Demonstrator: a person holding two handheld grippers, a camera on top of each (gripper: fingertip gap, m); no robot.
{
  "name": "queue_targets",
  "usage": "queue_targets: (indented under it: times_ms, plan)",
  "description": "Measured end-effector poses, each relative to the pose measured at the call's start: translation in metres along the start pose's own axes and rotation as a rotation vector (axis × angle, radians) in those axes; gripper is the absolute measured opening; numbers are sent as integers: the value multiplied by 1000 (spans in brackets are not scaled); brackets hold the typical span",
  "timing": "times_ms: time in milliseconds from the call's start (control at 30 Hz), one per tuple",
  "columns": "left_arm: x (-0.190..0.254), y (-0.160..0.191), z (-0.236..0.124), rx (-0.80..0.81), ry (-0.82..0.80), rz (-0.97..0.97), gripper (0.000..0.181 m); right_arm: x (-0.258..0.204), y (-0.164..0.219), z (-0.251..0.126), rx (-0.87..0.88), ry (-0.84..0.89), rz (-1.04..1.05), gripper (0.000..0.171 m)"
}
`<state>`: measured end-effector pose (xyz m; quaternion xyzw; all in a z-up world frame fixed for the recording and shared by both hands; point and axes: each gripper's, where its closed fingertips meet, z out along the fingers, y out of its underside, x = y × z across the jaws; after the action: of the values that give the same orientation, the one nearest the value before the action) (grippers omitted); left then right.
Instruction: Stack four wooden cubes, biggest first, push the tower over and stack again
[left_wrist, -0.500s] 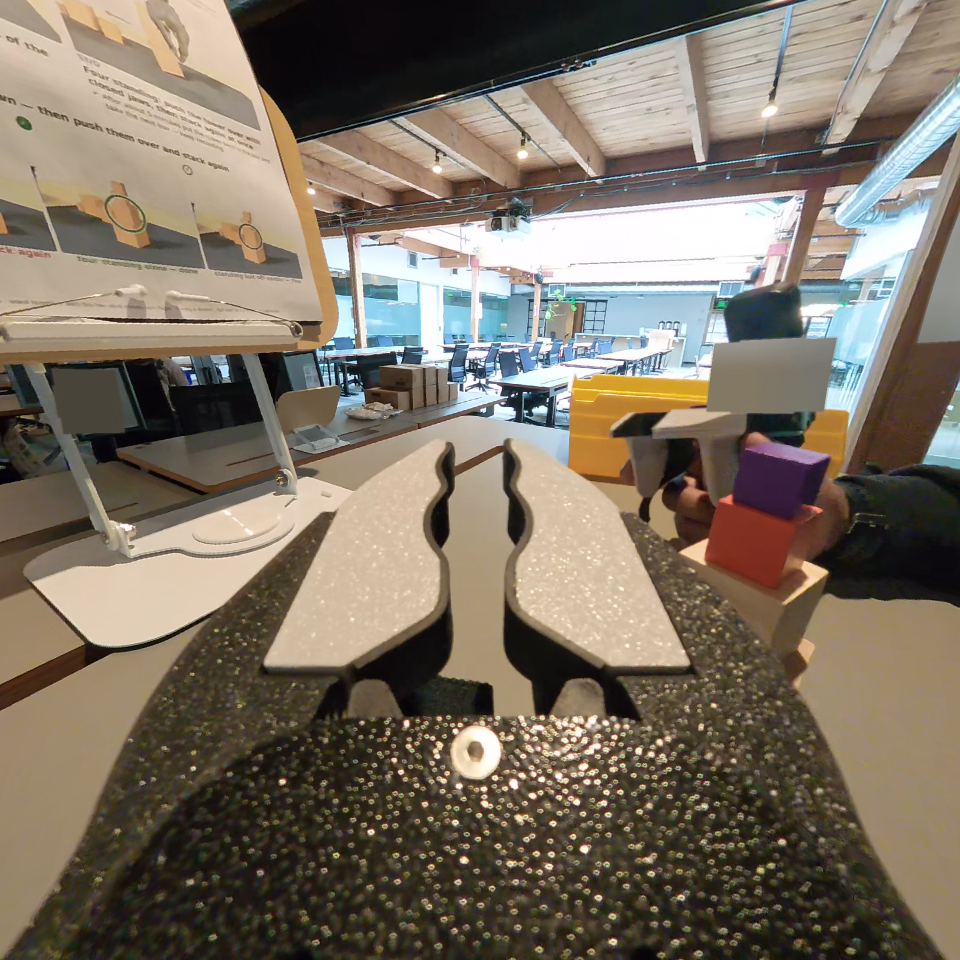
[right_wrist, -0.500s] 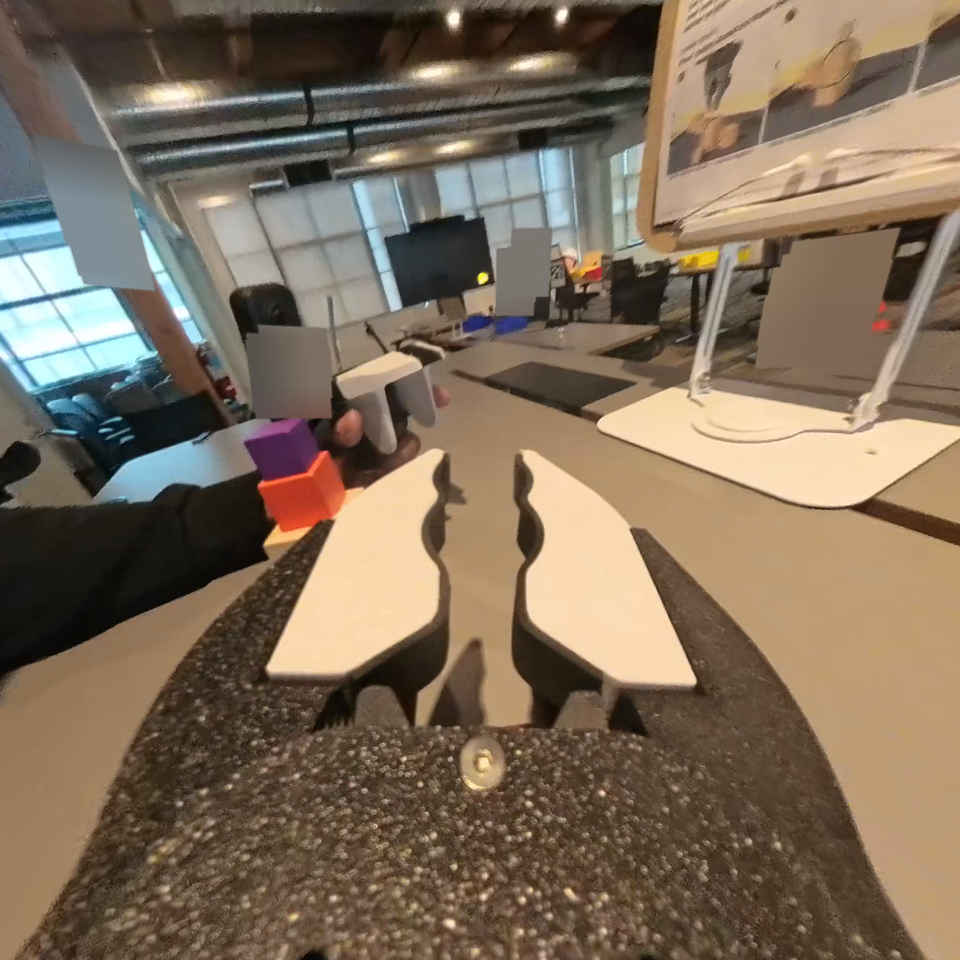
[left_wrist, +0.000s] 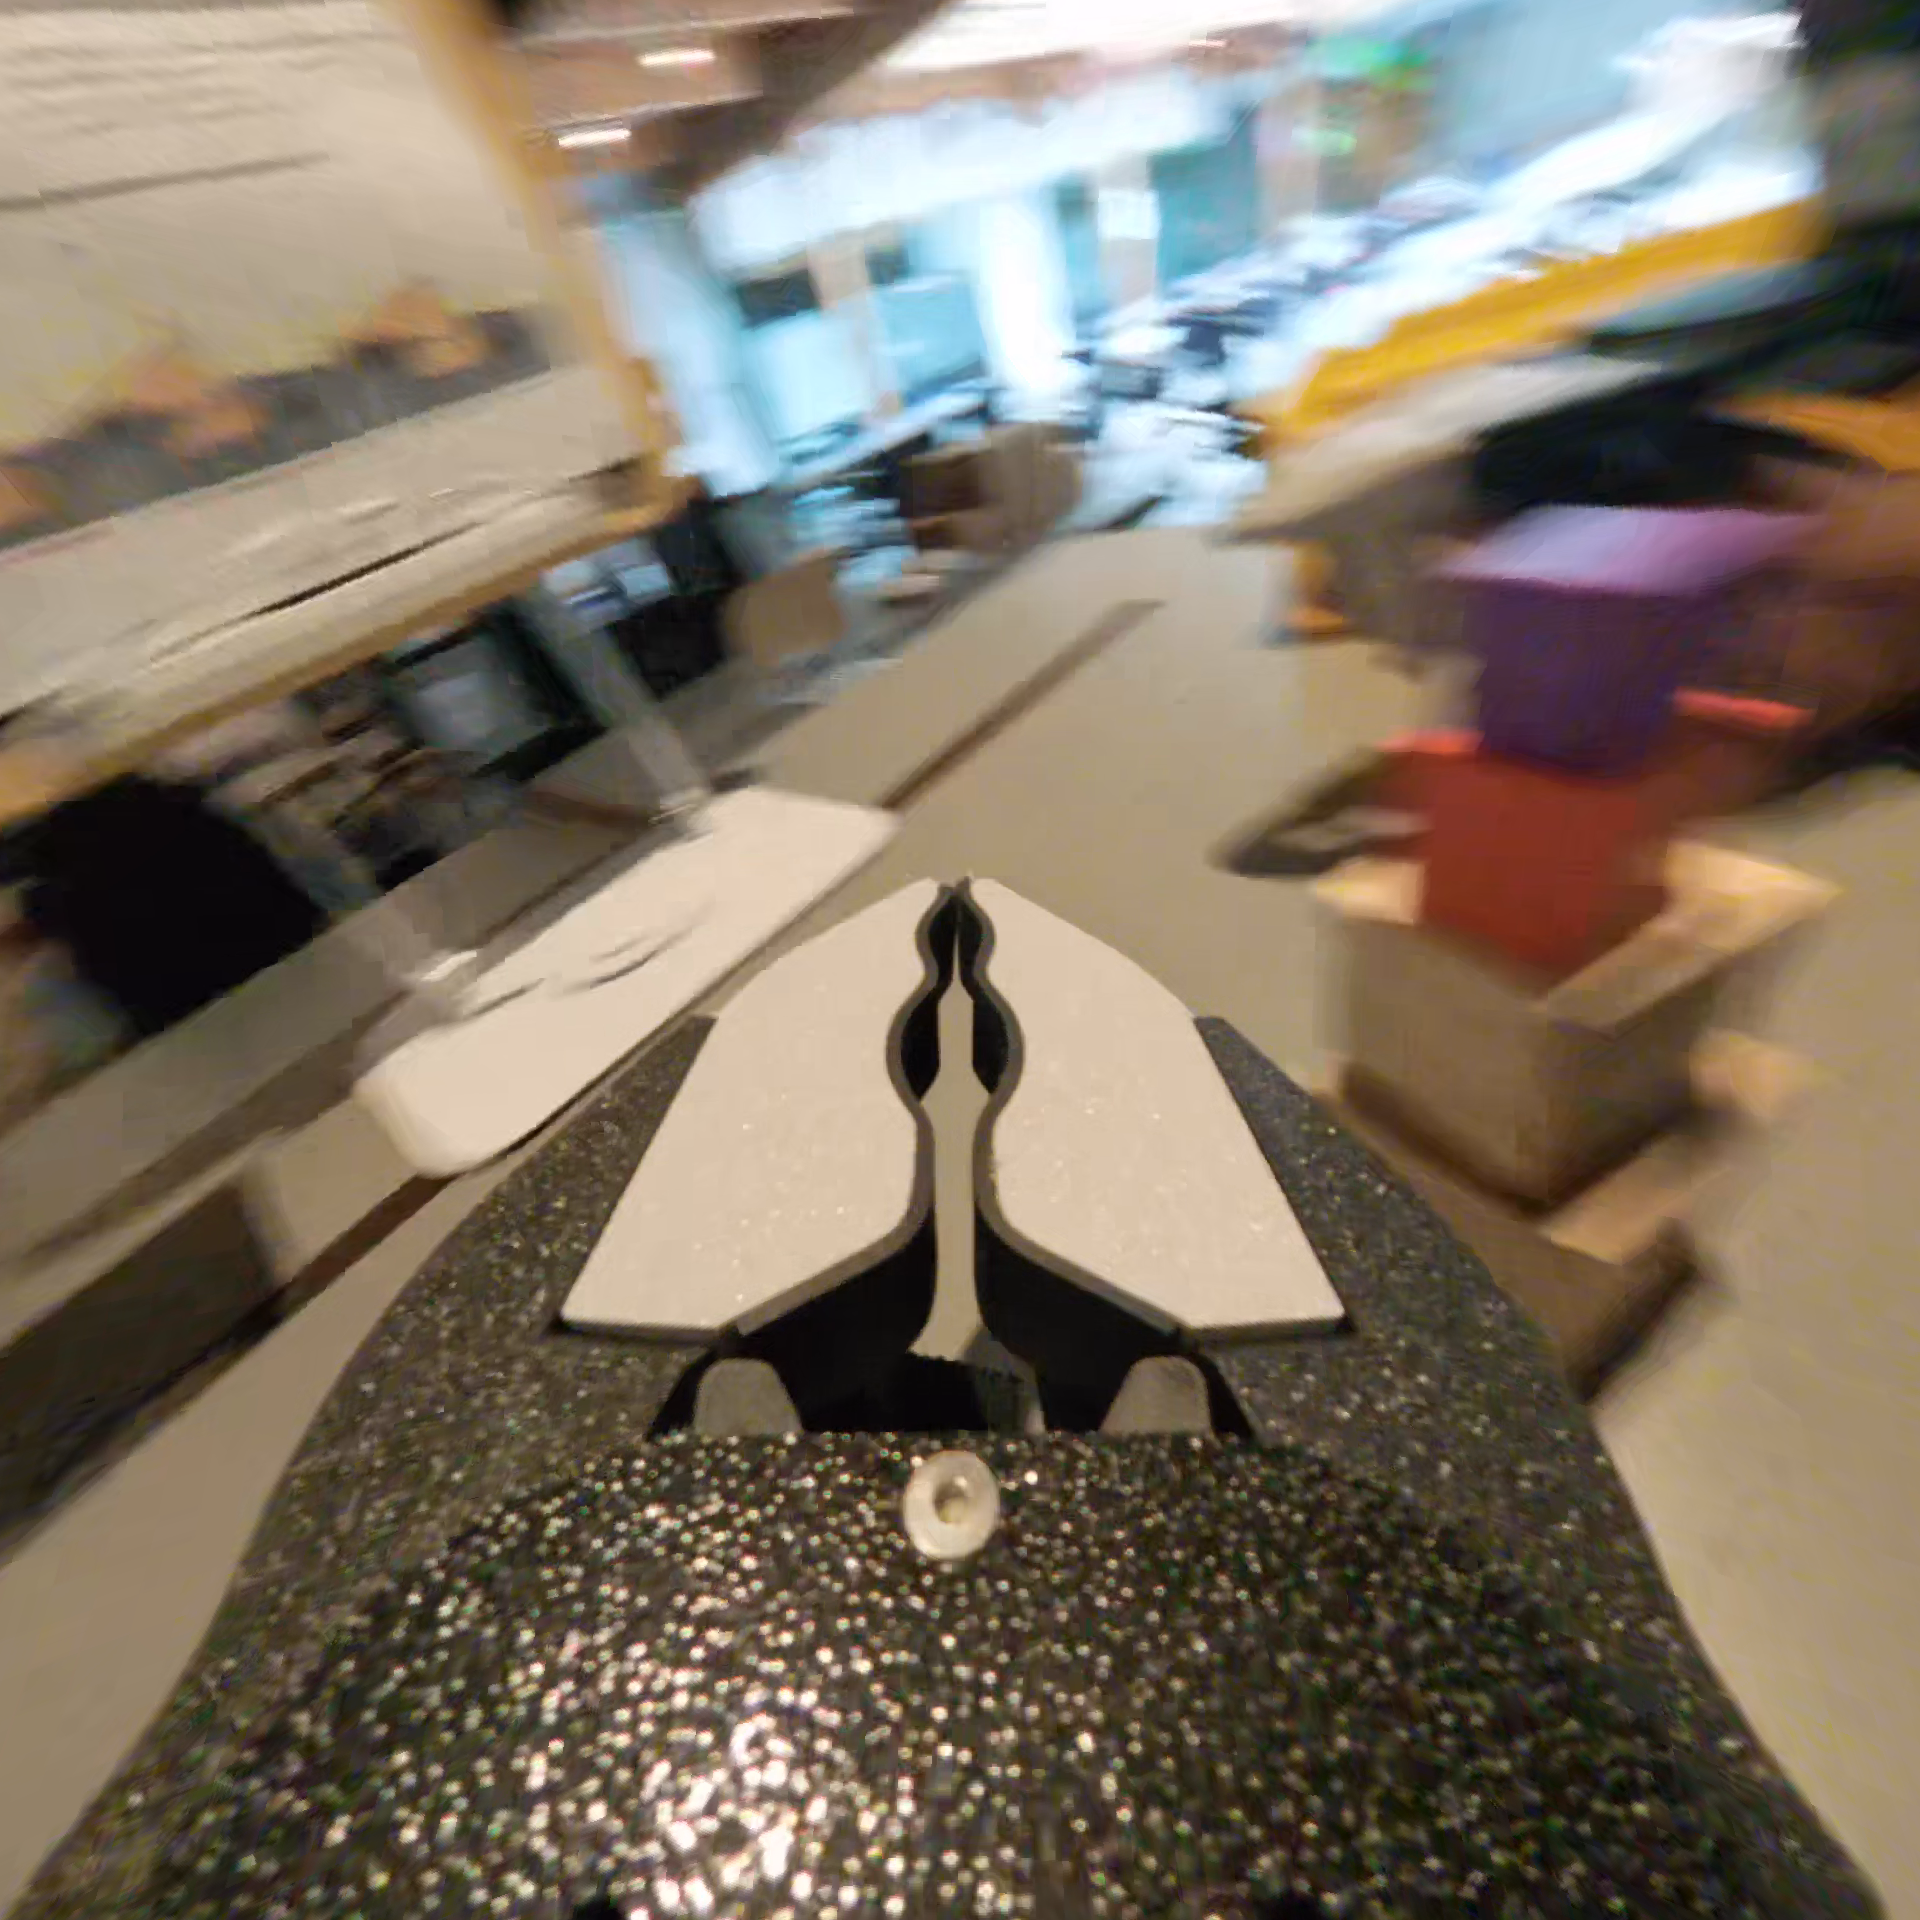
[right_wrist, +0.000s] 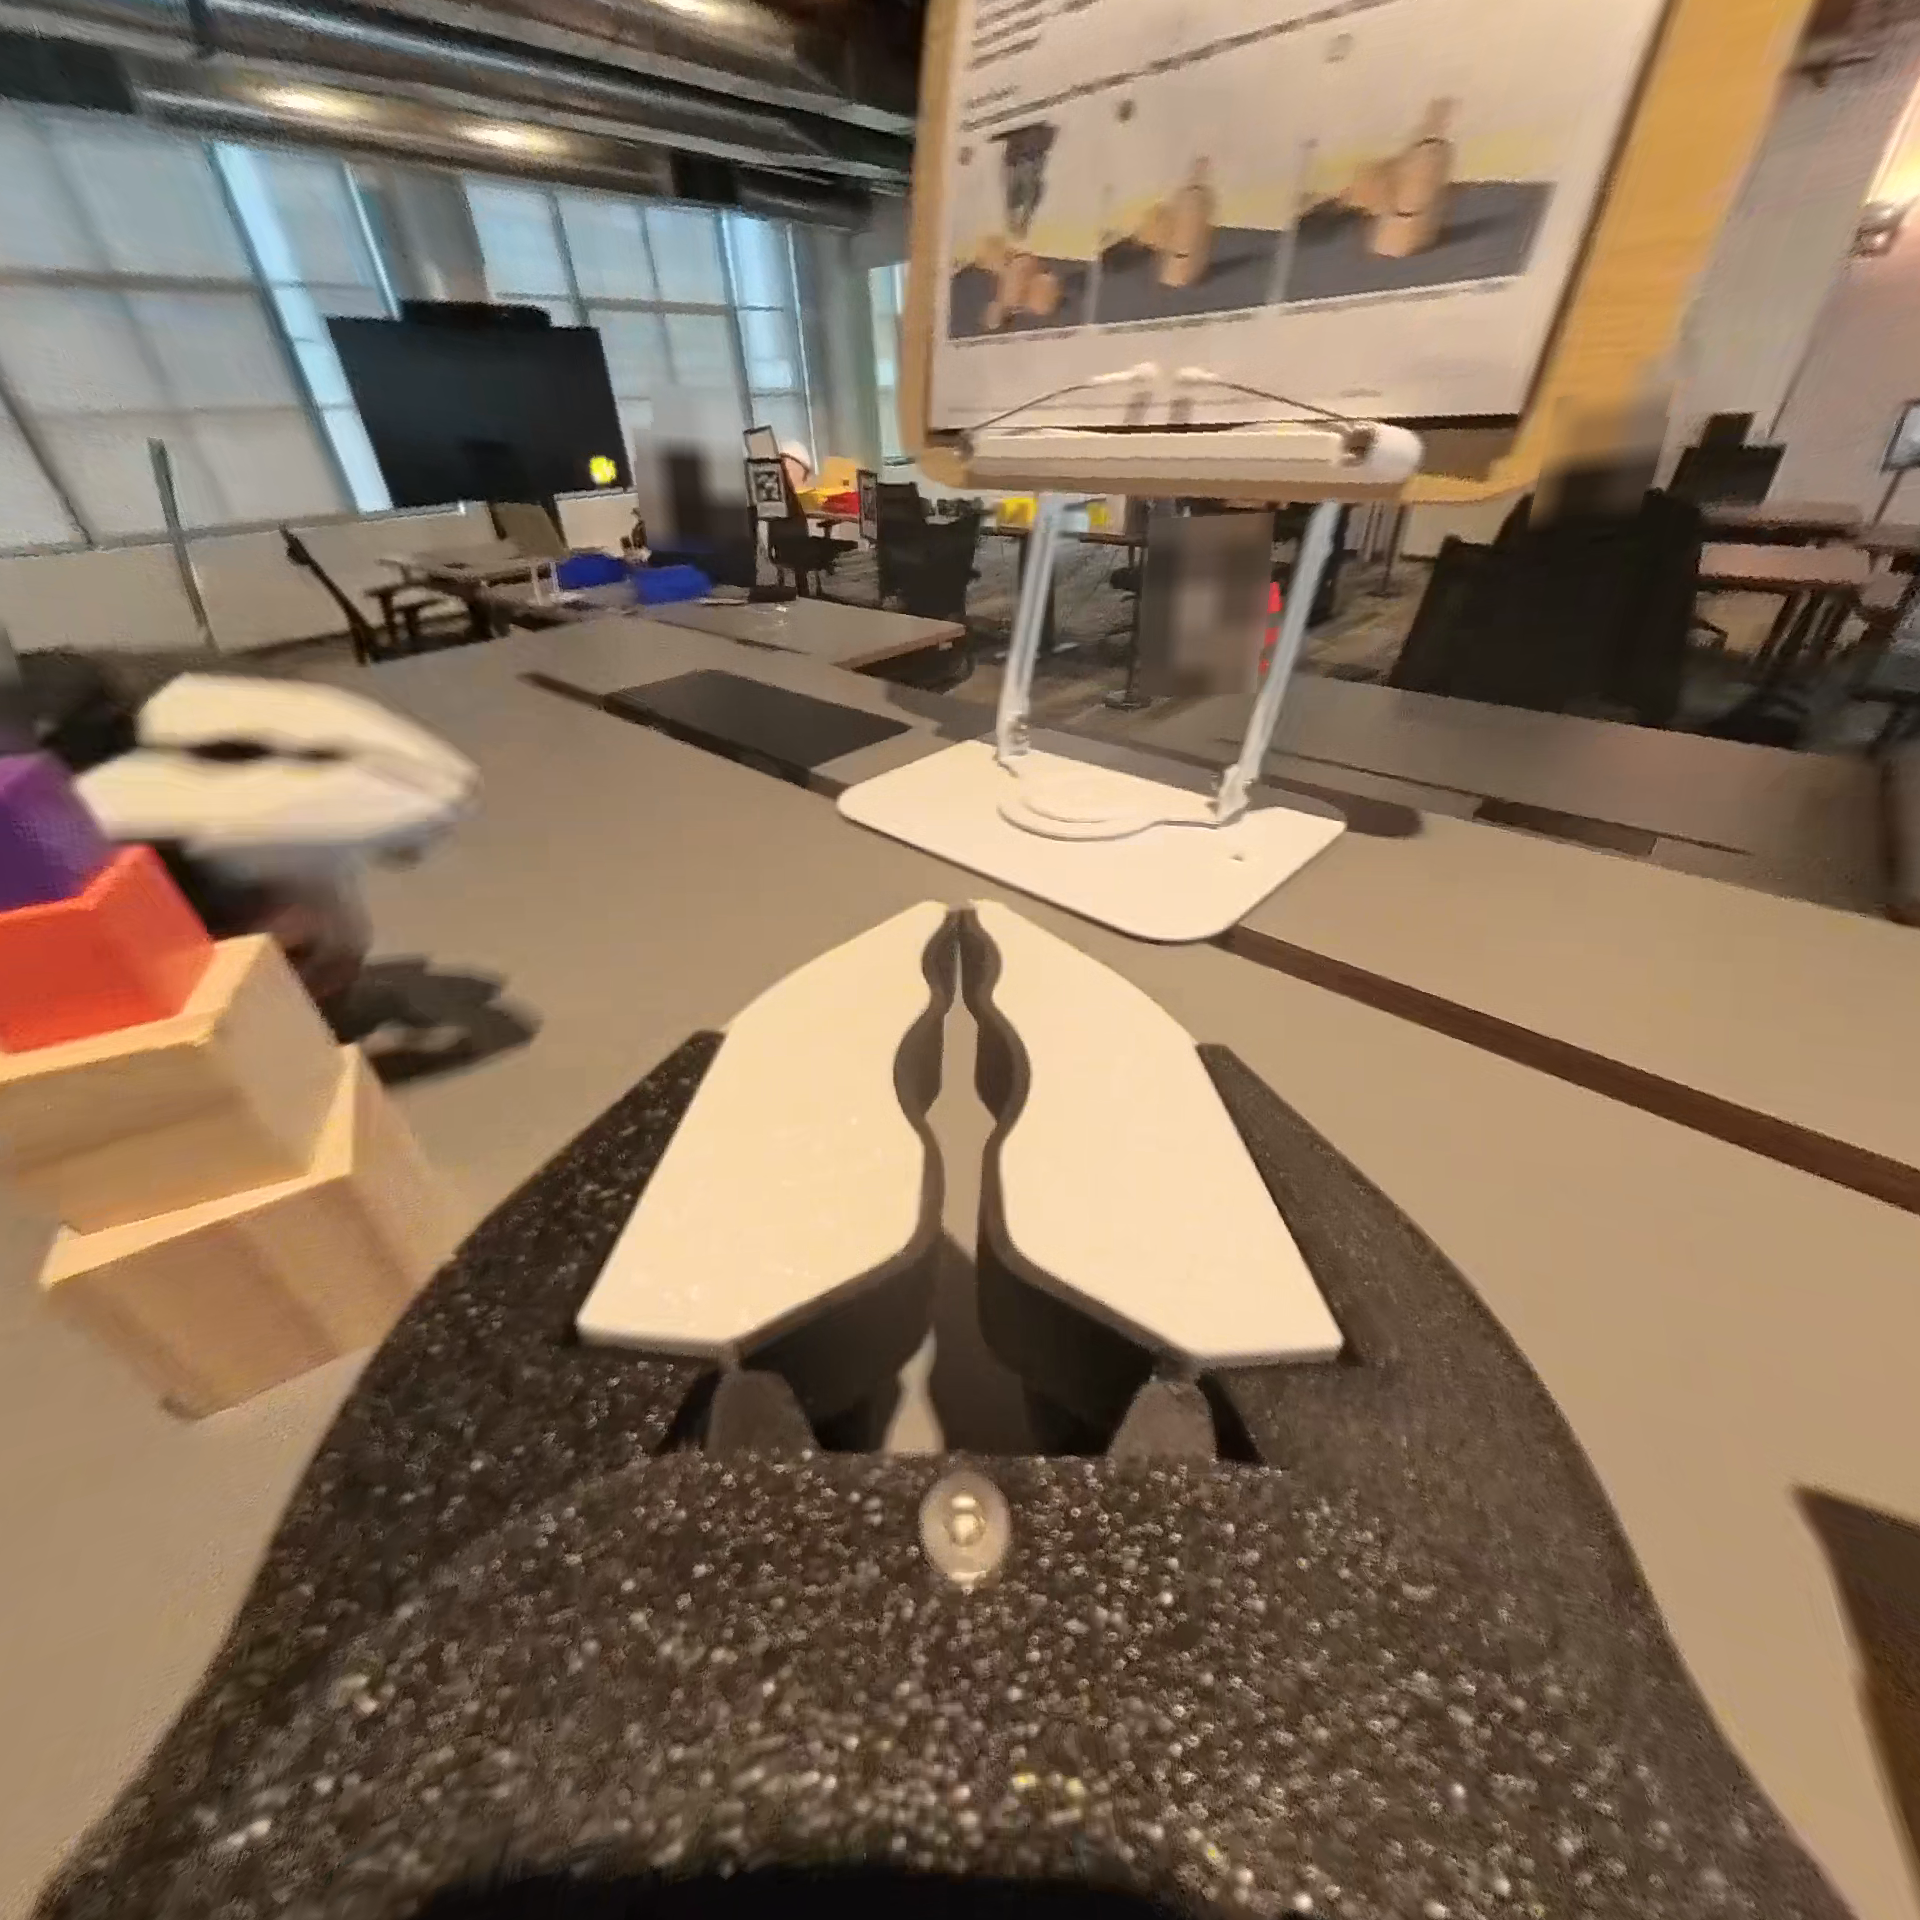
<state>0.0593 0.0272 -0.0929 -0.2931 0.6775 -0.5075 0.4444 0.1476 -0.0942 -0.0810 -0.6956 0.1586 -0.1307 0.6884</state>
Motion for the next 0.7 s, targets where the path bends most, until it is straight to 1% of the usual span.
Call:
queue_targets:
  times_ms: [33,67,100,133,167,200,300,367,433,500,567,700]
  plan:
    - [34,-5,0,1,129,99,0,8,-1,-2,10,3,28,0]
    - [58,-7,0,-14,183,221,0,13,-2,-3,20,5,56,0]
    - [74,-8,0,-39,207,338,0,17,-3,-4,29,7,79,0]
    - [79,-12,-1,-42,193,390,0,18,-4,-5,36,1,93,0]
    - [73,-15,-2,-43,151,377,0,18,-5,-5,39,-2,93,0]
    - [58,-13,-3,-62,84,332,0,17,-5,-6,42,1,84,0]
    - [6,16,-15,-168,-81,228,0,16,-4,-8,32,30,49,0]
    - [-16,25,-22,-165,-155,139,0,17,-3,-7,29,48,29,0]
    - [-28,23,-25,-133,-208,93,0,17,-2,-6,16,49,32,0]
    - [-33,24,-23,-140,-237,123,0,20,-1,-4,9,38,61,0]
    - [-33,30,-17,-180,-251,197,0,23,-1,-2,9,10,96,0]
    - [-26,40,1,-233,-211,320,0,29,3,3,-23,-59,144,0]
